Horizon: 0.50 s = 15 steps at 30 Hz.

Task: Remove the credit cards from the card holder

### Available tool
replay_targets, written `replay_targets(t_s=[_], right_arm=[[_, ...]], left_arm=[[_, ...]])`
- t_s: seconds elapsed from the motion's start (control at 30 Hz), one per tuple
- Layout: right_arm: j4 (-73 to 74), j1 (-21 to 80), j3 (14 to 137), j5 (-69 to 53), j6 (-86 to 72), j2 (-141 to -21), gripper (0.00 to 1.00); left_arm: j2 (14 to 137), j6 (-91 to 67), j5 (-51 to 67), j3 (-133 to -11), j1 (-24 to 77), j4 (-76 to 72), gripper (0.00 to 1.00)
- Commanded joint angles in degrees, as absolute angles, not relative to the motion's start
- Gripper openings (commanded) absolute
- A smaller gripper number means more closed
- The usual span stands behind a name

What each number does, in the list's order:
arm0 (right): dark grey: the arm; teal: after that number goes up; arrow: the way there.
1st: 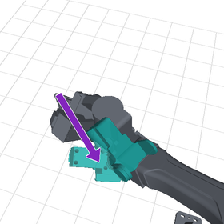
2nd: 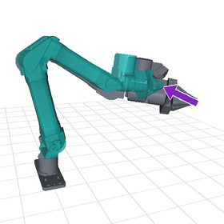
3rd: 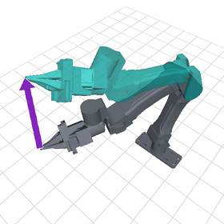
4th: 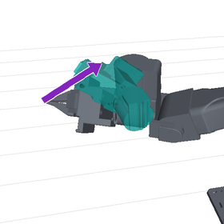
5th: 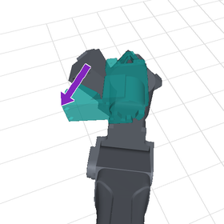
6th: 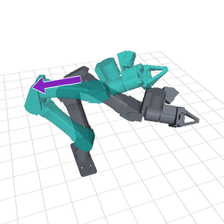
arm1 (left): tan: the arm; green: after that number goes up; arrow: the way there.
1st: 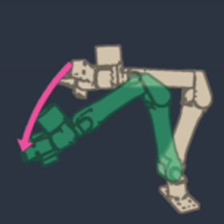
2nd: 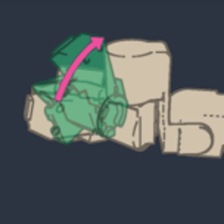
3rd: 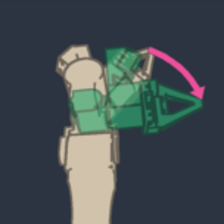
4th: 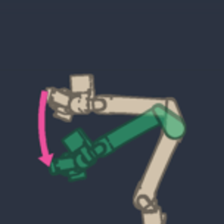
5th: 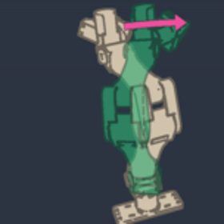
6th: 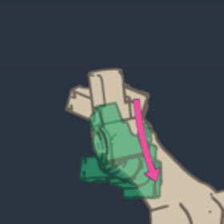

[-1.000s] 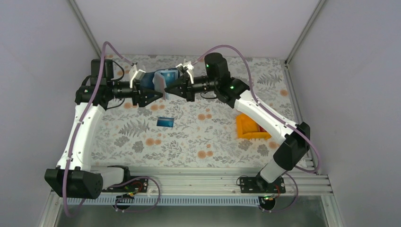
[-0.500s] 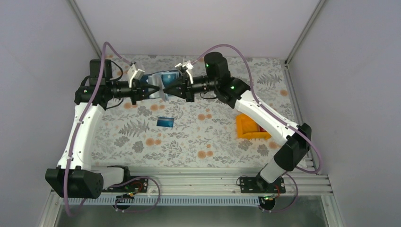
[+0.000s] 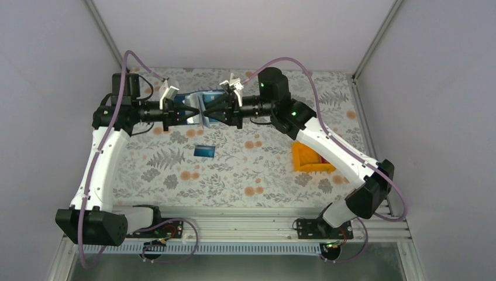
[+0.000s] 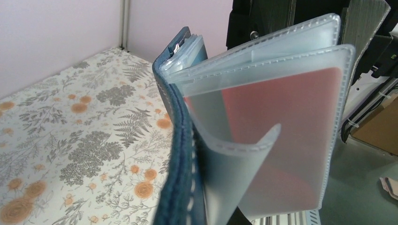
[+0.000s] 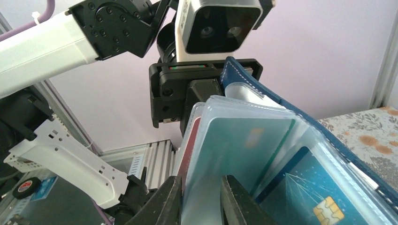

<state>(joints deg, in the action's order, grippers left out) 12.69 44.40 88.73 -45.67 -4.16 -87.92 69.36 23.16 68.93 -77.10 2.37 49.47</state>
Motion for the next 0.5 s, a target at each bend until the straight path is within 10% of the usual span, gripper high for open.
replay_targets(t_s=[0.0, 0.47], right_arm=[[10.2, 43.8, 87.3, -39.7, -2.6, -87.2, 0.25], [13.0, 43.8, 86.7, -18.4, -5.4, -85.8, 0.56]], left_arm=[[68.4, 25.1, 75.7, -79.0, 2.5, 51.2, 0.02], [68.3, 26.2, 75.8, -79.9, 1.6, 52.1, 0.02]])
